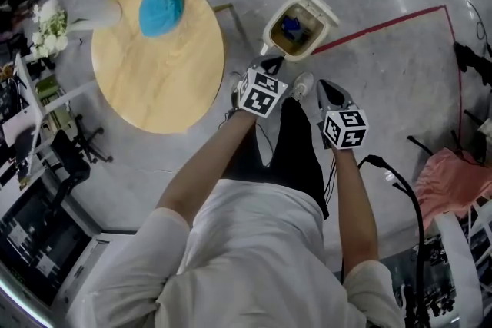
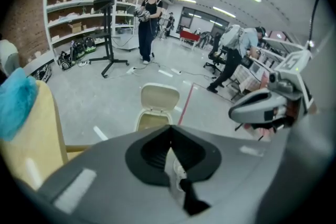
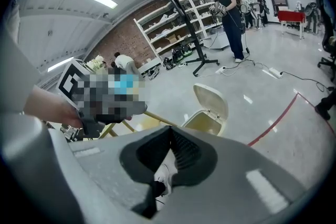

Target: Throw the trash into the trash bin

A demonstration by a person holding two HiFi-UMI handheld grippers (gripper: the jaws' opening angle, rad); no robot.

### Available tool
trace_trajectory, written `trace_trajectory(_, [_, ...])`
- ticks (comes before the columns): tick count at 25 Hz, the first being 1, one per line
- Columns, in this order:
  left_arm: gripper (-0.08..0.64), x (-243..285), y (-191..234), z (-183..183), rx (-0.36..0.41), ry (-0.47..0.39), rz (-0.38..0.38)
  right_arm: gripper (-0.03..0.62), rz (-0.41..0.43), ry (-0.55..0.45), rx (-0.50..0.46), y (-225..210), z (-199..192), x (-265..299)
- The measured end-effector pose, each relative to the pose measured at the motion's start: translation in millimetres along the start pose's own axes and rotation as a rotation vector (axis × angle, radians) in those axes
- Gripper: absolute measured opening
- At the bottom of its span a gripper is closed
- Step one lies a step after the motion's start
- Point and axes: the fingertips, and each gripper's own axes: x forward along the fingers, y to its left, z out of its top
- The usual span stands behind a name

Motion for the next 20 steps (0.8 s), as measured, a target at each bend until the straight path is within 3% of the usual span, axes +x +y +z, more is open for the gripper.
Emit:
trace_trajectory(7, [0.006, -42.5, -14.8, 19.5, 0.011, -0.028, -0.074, 0.000, -0.003, -0.010, -0.034, 20.0, 23.2, -14.1])
trace_trajectory(20, [0.006, -109.5, -39.6, 52.6, 0.068, -0.064, -0.136, 0.000, 0.001, -0.027, -0.070, 52.9, 58.6, -53.4])
